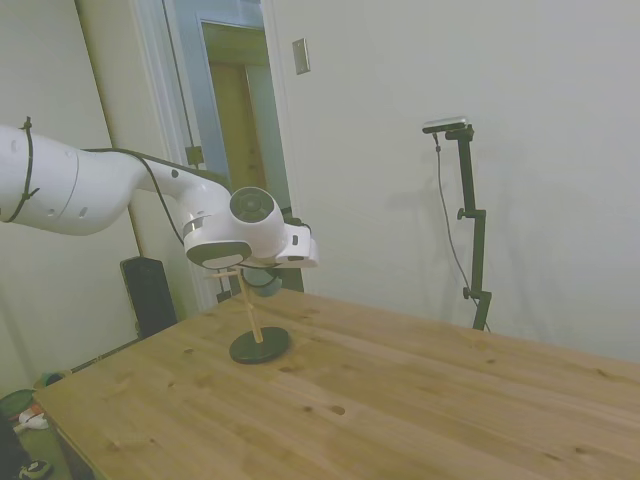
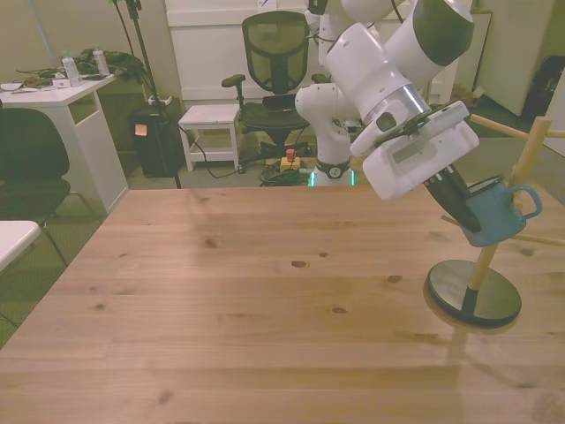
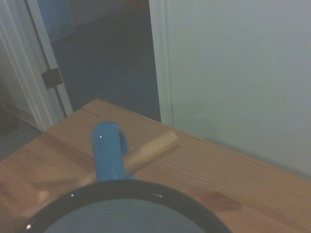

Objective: Unload the mug

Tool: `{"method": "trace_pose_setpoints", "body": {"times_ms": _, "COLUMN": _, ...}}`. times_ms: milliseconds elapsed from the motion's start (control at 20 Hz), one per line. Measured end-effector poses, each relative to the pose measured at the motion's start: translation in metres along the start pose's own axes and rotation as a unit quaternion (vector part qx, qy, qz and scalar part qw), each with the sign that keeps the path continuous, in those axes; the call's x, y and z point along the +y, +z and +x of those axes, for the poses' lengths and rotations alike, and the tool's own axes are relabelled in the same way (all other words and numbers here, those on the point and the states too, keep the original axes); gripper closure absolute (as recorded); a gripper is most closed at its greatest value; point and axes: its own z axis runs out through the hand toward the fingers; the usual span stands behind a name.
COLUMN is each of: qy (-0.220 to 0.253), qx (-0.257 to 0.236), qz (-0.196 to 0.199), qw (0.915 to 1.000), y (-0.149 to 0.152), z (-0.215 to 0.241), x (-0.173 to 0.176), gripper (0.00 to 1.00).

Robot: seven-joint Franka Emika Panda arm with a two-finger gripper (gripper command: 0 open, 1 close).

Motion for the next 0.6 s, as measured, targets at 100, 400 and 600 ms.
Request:
{"method": "trace_pose_setpoints", "body": {"times_ms": 100, "qy": -0.001, "qx": 0.002, "qz": 0.001, "qw": 1.0, "y": -0.001, "z": 0.002, "x": -0.002, "gripper": 1.0}}
{"method": "trace_pose_setpoints", "body": {"times_ms": 400, "qy": 0.001, "qx": 0.006, "qz": 0.0, "qw": 1.0, "y": -0.004, "z": 0.007, "x": 0.002, "gripper": 1.0}}
{"method": "trace_pose_setpoints", "body": {"times_ms": 600, "qy": 0.007, "qx": 0.007, "qz": -0.001, "qw": 1.0, "y": -0.005, "z": 0.014, "x": 0.011, "gripper": 1.0}}
